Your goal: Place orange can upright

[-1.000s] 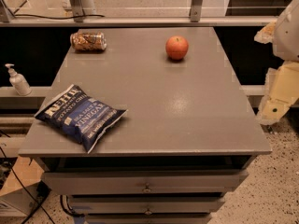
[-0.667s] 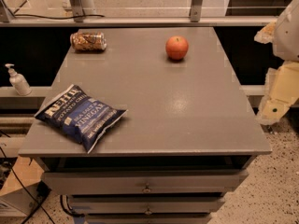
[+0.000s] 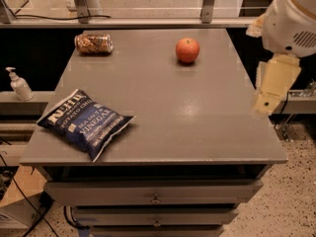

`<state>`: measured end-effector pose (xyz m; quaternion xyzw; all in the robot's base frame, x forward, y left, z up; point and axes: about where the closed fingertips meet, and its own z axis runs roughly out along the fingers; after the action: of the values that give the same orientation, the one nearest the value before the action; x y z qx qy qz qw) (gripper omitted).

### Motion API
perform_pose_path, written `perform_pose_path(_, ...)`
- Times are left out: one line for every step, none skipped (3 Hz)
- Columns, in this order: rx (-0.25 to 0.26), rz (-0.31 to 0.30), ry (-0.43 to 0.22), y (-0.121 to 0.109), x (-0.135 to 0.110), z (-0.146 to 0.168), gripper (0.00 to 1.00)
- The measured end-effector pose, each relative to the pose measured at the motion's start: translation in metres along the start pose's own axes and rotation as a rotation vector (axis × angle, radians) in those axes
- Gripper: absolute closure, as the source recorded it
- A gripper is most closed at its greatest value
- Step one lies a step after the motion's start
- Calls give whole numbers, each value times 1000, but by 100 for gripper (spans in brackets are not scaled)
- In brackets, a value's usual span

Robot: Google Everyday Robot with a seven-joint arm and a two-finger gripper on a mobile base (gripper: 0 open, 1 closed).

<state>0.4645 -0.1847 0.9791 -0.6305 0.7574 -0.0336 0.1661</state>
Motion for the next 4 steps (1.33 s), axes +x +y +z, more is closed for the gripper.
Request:
perform_pose_path(-29,-64,-58,-15,-41,17,0)
perform_pose_path(-33,-72,-65,-18,-46,20,0)
perform_pose_path(-27,-67,-41,-19,-43,21,0)
perform_pose_path(12,-110,-27,-38,-71,27,0)
